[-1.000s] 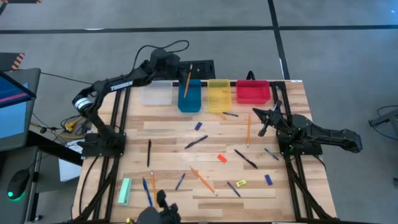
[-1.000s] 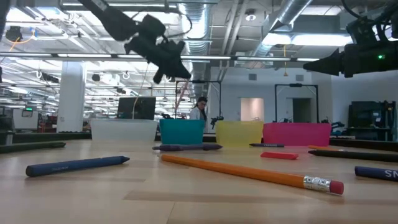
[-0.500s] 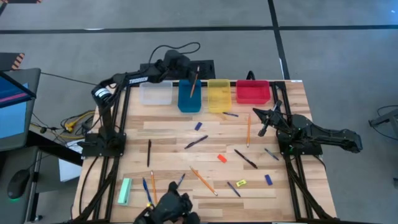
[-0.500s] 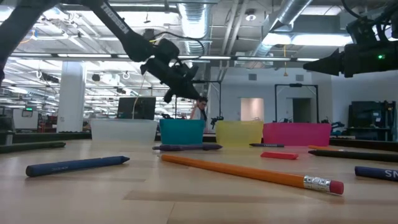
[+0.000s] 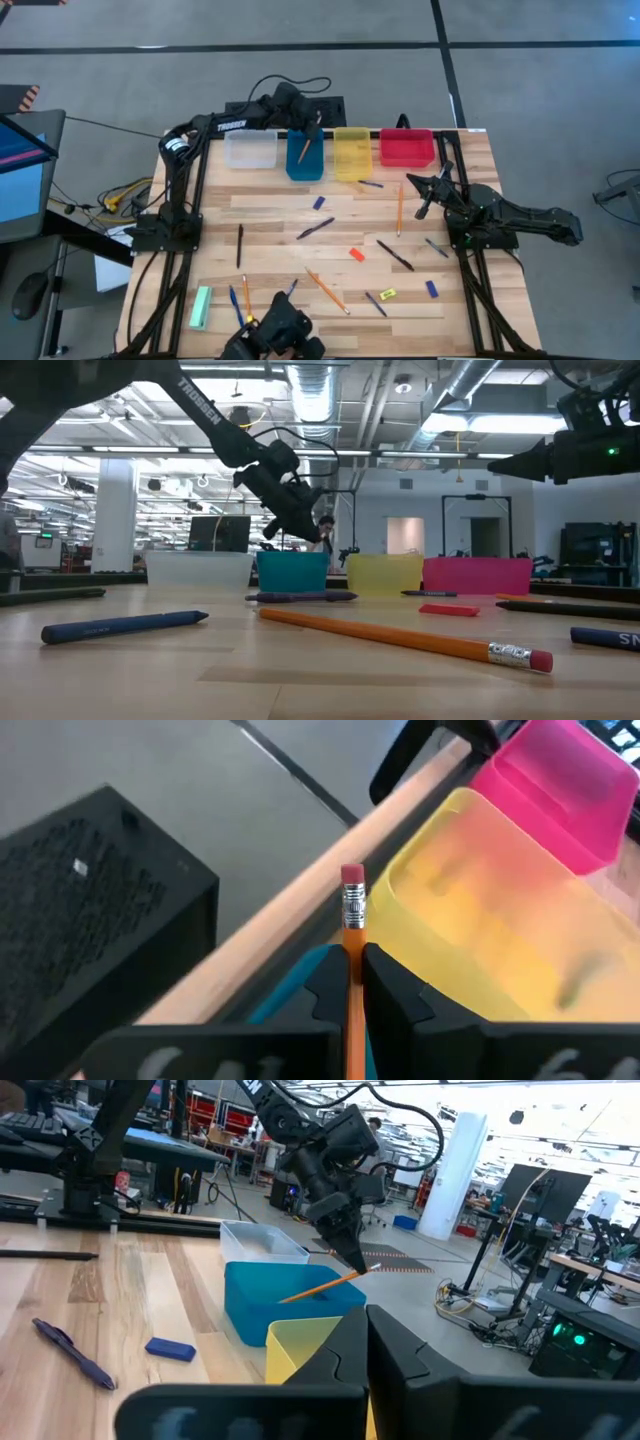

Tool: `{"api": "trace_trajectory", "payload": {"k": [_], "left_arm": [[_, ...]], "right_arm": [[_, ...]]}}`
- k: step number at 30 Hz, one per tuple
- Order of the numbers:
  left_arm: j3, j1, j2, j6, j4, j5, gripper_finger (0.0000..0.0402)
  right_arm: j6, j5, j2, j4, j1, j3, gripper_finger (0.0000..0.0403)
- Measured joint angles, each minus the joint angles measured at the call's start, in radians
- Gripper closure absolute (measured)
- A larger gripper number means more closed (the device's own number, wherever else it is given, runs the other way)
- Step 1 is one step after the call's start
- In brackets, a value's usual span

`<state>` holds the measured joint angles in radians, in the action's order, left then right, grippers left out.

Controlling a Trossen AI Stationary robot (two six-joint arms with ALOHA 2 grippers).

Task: Sort crayons/erasers/pens/pencils in bins
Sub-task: Put the orange pencil into the blue bin

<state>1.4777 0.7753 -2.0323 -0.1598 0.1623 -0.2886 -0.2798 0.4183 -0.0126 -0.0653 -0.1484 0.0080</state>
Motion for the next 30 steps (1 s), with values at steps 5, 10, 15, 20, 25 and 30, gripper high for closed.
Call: {"api": "trace_trajectory", "payload": {"k": [5, 10, 15, 20, 25, 30], "left_arm": [[0.015, -0.001, 0.002, -0.026, 0.047, -0.023, 0.0397], [0.011, -0.008, 0.002, -0.034, 0.076, -0.021, 0.0397], [0.010, -0.009, 0.002, -0.034, 0.088, -0.005, 0.0397], [0.009, -0.008, 0.002, -0.026, 0.123, 0.014, 0.0397], [0.009, -0.008, 0.002, -0.017, 0.143, 0.022, 0.0395], [0.009, -0.018, 0.002, -0.017, 0.147, 0.042, 0.0369]], "right_arm": [[0.000, 0.000, 0.000, 0.000, 0.000, 0.000, 0.0387], [0.000, 0.000, 0.000, 0.000, 0.000, 0.000, 0.0386], [0.000, 0.000, 0.000, 0.000, 0.000, 0.000, 0.0387], [0.000, 0.000, 0.000, 0.000, 0.000, 0.000, 0.0387], [0.000, 0.000, 0.000, 0.000, 0.000, 0.000, 0.0386], [0.000, 0.000, 0.000, 0.000, 0.000, 0.000, 0.0387]]}}
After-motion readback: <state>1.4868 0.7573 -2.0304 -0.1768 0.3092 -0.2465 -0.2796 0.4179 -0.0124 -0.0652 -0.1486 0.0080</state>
